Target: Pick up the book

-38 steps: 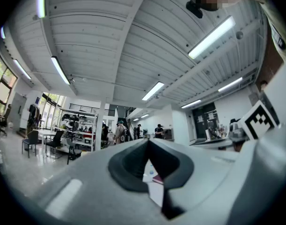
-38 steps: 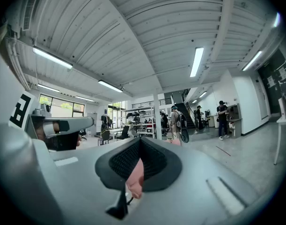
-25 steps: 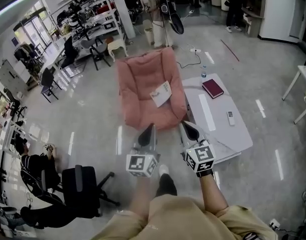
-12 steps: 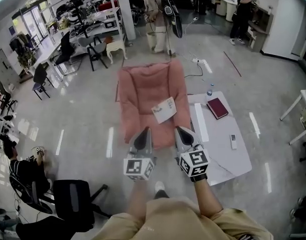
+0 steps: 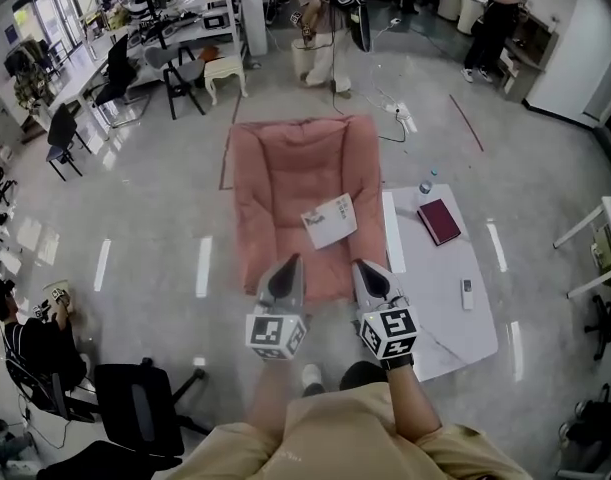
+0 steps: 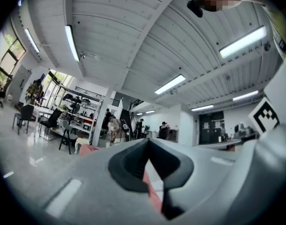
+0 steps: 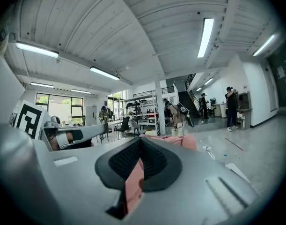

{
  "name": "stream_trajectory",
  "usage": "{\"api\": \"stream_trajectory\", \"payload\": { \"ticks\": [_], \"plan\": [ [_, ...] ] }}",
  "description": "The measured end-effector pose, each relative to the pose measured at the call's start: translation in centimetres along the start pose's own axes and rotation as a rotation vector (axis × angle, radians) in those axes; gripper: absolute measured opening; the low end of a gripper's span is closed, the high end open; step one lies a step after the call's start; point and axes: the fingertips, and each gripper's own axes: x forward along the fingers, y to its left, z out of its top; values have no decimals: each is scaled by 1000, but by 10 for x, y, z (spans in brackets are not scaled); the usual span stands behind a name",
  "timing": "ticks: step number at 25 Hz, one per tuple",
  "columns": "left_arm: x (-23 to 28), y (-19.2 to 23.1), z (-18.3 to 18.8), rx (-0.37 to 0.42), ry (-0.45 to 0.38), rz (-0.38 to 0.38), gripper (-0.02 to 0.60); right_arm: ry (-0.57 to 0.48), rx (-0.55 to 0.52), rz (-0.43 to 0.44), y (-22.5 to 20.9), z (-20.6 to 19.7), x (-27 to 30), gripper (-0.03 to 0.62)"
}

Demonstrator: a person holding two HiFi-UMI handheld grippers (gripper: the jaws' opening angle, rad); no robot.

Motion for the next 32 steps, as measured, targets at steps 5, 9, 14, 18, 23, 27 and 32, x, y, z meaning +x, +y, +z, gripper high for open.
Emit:
{"api": "stream_trajectory", "payload": {
  "ticks": [5, 9, 14, 18, 23, 27, 32],
  "plan": [
    [56, 8, -16, 23, 37, -25, 0, -46, 39, 41, -40, 8, 51, 5],
    [121, 14, -16, 64, 53, 6, 0, -77, 49, 70, -92, 29, 97, 5],
    [210, 6, -24, 111, 55, 11, 0, -135, 46, 103, -171, 57, 144, 5],
    [261, -6, -35, 119, 93, -7, 1, -135, 58, 116, -220, 68, 167, 5],
    [305, -10, -88, 158, 230, -17, 2, -73, 113, 109, -281, 39, 192, 5],
    [327, 9, -139, 144, 350, -23, 2, 11, 159, 100, -306, -2, 216, 5],
    [360, 48, -208, 156, 484, -75, 2, 101, 190, 63, -328, -51, 253, 5]
  ]
}}
